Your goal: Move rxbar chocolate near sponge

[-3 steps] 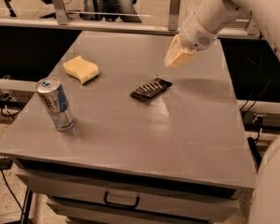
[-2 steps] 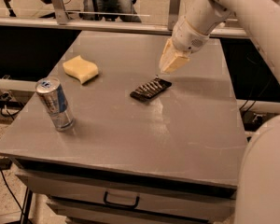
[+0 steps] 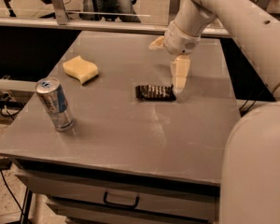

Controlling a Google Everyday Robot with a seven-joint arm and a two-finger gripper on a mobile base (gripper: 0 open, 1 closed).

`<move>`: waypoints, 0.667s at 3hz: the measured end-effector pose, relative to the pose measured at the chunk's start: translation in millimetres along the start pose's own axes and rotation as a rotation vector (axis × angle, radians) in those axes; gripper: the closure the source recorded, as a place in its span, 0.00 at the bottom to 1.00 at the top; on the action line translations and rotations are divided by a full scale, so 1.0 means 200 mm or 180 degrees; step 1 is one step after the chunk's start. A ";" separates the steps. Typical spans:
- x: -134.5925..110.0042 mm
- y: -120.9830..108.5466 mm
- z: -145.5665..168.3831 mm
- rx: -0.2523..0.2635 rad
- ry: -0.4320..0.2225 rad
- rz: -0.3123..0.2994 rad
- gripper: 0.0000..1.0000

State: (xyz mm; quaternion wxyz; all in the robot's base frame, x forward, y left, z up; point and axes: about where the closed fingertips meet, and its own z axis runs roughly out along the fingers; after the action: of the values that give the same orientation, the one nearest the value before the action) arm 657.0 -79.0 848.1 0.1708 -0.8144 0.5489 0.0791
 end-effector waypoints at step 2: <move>-0.08 0.06 -0.06 -0.0050 -0.0120 0.0071 0.00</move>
Offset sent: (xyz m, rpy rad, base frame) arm -0.0482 -0.0168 0.0164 0.1198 0.0115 -0.1932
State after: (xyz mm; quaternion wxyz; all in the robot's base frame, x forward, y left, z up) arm 638.0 -73.3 861.8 0.1738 -0.8079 0.5540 0.1007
